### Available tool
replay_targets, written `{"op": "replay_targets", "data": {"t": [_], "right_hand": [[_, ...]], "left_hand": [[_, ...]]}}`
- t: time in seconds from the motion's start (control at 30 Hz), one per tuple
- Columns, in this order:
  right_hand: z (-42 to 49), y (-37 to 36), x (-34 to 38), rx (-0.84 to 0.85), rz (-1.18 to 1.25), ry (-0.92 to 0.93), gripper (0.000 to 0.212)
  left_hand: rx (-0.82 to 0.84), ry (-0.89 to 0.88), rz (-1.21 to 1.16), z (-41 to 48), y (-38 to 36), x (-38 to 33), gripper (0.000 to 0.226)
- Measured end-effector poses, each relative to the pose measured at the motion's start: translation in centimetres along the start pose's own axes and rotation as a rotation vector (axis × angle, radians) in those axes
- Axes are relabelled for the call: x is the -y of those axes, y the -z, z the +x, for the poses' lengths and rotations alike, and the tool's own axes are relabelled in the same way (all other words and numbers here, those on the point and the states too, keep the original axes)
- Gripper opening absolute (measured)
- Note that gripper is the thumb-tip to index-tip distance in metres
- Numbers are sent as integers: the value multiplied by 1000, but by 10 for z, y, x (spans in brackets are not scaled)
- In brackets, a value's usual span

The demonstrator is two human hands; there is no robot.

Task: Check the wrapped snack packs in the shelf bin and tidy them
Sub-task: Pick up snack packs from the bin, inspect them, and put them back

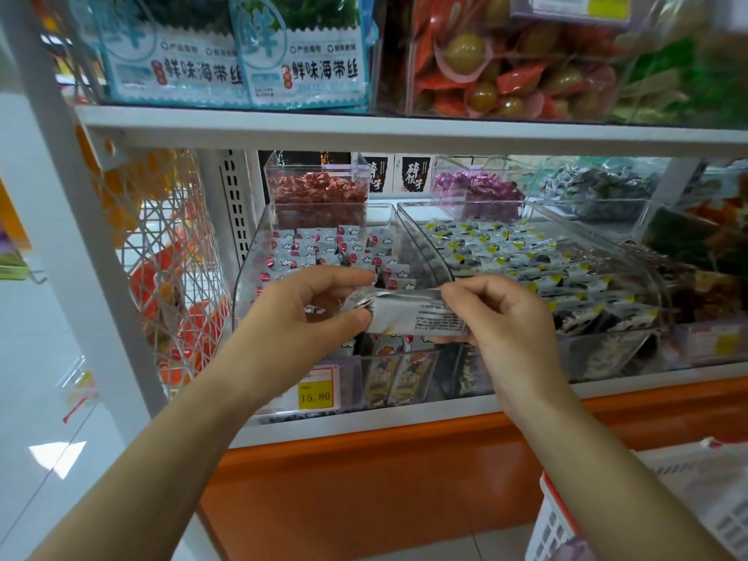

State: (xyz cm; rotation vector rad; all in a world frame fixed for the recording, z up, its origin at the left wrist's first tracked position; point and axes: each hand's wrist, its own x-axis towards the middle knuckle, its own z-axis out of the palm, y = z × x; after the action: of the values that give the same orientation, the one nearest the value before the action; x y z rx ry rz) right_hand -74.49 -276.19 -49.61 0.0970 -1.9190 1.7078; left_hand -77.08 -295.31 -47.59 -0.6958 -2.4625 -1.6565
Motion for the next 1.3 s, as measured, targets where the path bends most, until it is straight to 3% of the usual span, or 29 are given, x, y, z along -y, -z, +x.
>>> {"op": "replay_targets", "data": {"t": [0.13,0.3,0.57,0.73,0.93,1.1,1.2,1.3], "right_hand": [[-2,-1,1,26,-162,92,16],[-5,-4,3,97,-154,120,16],[-5,-5,3,135,-156,119,14],[-7,-7,-3,64,-141,95,10],[1,0,0,197,109,-186,23],[7,6,-1,278,135,-258,21],[6,4,-5,247,169,-242,16],[2,-4,-5,272,203,-177,30]], "left_hand": [[17,36,-8,-2,-2,-2,24],[9,48,-43,1,-1,-3,12],[12,11,60,2,8,1,24],[32,17,58,0,7,0,33],[46,6,85,1,5,0,17],[53,-27,92,2,4,-1,16],[-17,-28,112,5,3,4,12],[-163,-25,89,9,2,10,16]]}}
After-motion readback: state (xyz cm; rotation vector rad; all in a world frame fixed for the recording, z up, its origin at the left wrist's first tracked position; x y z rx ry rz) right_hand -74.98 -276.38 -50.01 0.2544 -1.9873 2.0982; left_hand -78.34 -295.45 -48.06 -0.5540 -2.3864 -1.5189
